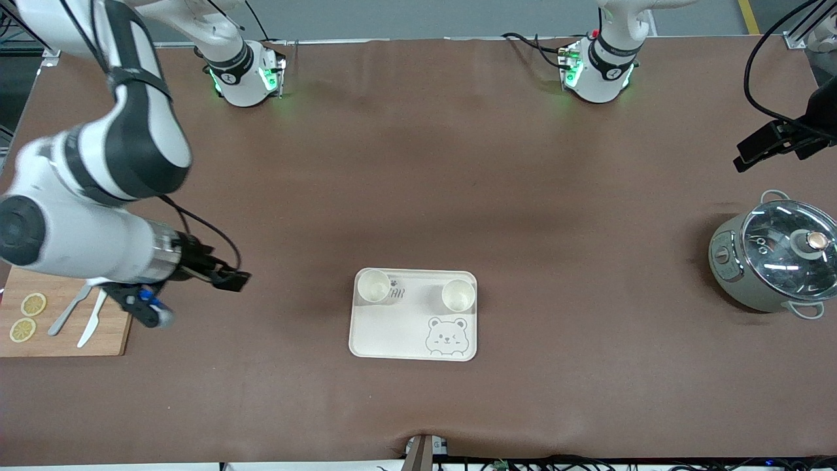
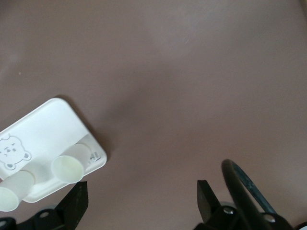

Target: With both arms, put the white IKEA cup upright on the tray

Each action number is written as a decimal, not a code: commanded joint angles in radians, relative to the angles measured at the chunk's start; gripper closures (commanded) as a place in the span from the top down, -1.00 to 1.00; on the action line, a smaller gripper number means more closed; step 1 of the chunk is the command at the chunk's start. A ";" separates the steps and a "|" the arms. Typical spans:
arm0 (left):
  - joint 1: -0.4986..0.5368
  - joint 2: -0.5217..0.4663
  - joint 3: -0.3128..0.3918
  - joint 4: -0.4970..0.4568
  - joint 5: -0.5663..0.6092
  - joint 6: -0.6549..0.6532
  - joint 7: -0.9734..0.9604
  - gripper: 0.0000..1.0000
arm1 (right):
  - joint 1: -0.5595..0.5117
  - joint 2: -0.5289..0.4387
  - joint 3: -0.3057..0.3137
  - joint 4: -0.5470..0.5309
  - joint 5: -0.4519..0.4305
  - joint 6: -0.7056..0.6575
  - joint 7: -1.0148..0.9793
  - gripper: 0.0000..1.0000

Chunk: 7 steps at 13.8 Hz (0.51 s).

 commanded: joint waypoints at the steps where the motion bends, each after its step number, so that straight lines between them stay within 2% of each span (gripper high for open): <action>1: -0.036 -0.072 0.005 -0.107 0.012 0.055 0.017 1.00 | -0.049 -0.123 0.015 -0.117 -0.044 -0.008 -0.148 1.00; 3: -0.070 -0.132 0.018 -0.181 0.012 0.077 0.017 1.00 | -0.093 -0.165 0.013 -0.134 -0.047 -0.046 -0.218 1.00; 4: -0.106 -0.143 0.045 -0.195 0.012 0.077 0.017 1.00 | -0.109 -0.180 0.013 -0.136 -0.068 -0.060 -0.259 1.00; 6: -0.119 -0.149 0.067 -0.195 0.009 0.072 0.024 1.00 | -0.121 -0.226 0.013 -0.160 -0.137 -0.064 -0.376 1.00; 7: -0.116 -0.143 0.067 -0.190 0.011 0.068 0.041 1.00 | -0.132 -0.246 0.013 -0.175 -0.140 -0.066 -0.406 1.00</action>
